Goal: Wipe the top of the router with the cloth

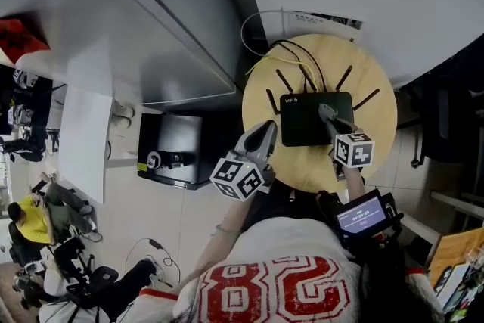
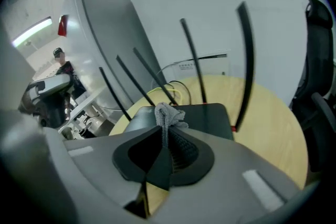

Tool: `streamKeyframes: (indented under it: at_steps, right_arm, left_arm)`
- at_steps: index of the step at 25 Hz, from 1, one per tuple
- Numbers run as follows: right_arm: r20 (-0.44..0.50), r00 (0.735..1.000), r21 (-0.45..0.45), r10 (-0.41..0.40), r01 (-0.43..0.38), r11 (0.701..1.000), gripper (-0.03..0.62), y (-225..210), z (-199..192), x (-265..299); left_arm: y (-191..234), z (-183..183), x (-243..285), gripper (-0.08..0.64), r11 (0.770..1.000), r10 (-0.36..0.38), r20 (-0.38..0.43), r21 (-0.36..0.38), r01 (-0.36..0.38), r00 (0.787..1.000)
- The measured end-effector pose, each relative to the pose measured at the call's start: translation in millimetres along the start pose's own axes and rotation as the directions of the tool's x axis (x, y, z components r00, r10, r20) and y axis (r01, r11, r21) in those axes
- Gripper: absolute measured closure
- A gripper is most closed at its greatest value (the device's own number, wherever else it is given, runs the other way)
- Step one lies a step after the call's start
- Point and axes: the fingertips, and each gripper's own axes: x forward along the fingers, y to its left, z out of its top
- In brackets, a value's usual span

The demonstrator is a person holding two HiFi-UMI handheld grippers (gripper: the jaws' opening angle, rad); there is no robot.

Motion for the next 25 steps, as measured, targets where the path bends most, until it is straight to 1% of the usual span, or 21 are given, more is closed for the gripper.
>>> streamKeyframes:
  at_steps: [3,6,9,12,15,18,21,25]
  right_arm:
    - [-0.039,0.995,-0.053,0.091,-0.093,0.994,0.557,44.3,-4.2,19.1]
    - [-0.09,0.984,-0.108,0.155,-0.164,0.981,0.557,80.2,-12.7,33.2]
    - [-0.134,0.97,-0.153,0.203,-0.223,0.963,0.557,104.9,-22.6,44.5]
    - [-0.18,0.959,-0.183,0.22,-0.252,0.95,0.557,118.4,-34.2,52.9]
    - [-0.202,0.958,-0.199,0.202,-0.242,0.949,0.557,116.1,-41.0,55.0]
    - [-0.188,0.968,-0.193,0.165,-0.201,0.96,0.557,97.3,-41.7,45.8]
    - [-0.158,0.981,-0.167,0.112,-0.139,0.976,0.557,71.6,-38.6,31.7]
    - [-0.113,0.993,-0.092,0.022,-0.032,0.995,0.557,26.2,-38.2,9.3]
  left_arm:
    - [6.2,0.7,-5.6,0.558,1.0,0.008,0.004,-0.003,-0.008,1.0]
    - [11.8,2.1,-11.0,0.558,1.0,0.017,0.009,-0.004,-0.017,1.0]
    - [15.6,2.3,-15.6,0.558,1.0,0.028,0.017,-0.002,-0.028,0.999]
    - [20.4,3.9,-21.2,0.558,0.999,0.039,0.022,-0.003,-0.039,0.999]
    - [24.8,6.1,-26.4,0.558,0.999,0.05,0.025,-0.002,-0.05,0.998]
    - [22.3,3.6,-27.3,0.558,0.999,0.049,0.027,-0.004,-0.049,0.998]
    - [19.0,2.8,-24.1,0.558,0.999,0.039,0.031,-0.008,-0.039,0.999]
    - [12.3,-5.0,-11.5,0.558,1.0,0.004,0.009,-0.013,-0.004,1.0]
